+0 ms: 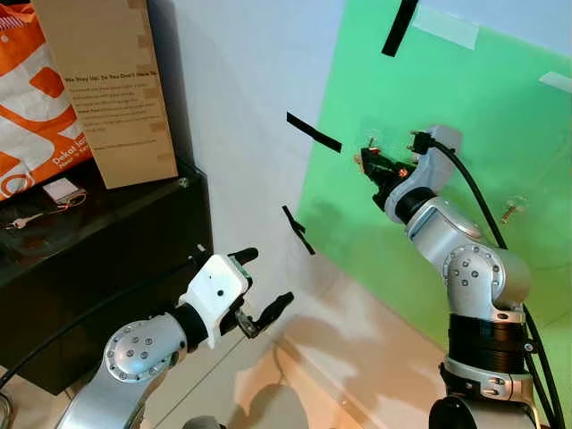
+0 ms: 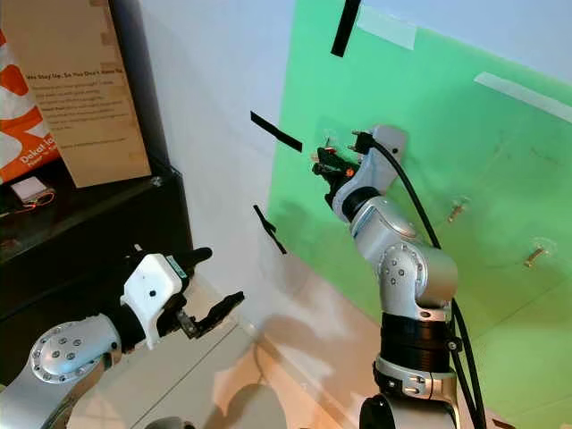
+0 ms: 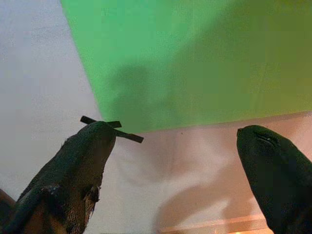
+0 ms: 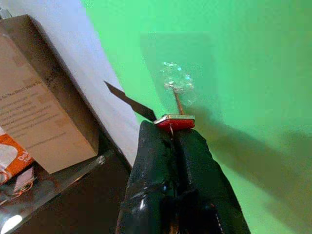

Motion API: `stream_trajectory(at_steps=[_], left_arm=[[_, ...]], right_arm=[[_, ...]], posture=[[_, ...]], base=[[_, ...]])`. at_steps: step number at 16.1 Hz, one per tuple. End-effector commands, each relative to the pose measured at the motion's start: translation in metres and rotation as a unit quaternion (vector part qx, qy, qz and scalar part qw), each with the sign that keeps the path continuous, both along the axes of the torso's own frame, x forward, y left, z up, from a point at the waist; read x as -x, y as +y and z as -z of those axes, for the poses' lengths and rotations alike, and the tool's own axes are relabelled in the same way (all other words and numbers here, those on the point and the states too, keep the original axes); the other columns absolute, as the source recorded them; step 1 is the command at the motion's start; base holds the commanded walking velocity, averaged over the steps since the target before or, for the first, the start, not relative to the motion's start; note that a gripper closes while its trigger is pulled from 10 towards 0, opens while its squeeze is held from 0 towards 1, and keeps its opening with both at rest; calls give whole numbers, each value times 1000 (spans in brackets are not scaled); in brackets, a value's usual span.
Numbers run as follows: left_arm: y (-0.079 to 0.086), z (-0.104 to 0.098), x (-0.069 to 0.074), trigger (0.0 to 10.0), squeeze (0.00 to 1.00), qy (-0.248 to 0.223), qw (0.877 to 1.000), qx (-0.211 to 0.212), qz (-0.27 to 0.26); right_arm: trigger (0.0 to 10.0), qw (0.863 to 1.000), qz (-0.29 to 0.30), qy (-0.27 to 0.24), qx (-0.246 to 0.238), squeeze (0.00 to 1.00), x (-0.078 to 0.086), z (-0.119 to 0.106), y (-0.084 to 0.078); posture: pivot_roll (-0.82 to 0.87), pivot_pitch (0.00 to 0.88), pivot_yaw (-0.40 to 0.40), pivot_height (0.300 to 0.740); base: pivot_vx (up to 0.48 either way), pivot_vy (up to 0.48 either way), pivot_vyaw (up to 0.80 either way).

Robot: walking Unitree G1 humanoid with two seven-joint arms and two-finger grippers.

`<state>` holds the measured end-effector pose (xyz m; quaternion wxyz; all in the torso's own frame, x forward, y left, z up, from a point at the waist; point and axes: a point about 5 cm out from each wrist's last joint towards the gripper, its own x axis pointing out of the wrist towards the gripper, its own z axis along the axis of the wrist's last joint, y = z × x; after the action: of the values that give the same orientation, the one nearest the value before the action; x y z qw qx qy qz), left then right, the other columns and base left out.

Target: Hang keys on a hook

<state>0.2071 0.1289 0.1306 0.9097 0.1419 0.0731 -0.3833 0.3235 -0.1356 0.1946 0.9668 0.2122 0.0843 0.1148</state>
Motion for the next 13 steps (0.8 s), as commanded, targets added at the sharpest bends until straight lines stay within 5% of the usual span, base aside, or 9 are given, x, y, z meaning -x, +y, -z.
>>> stream_trajectory(at_steps=[1,13], left_arm=[[0,-4,1,10000,0,-5,1000,4,-1],[1,-3,2,10000,0,0,1000,0,-2]], right_arm=[[10000,1000,23,2,-3,0,-1,-2,-9],[10000,999,-7,54,5,0,5,20,-3]], posture=[[24,29,-109,740],[31,18,-112,740]], base=[[0,0,0],[0,0,0]])
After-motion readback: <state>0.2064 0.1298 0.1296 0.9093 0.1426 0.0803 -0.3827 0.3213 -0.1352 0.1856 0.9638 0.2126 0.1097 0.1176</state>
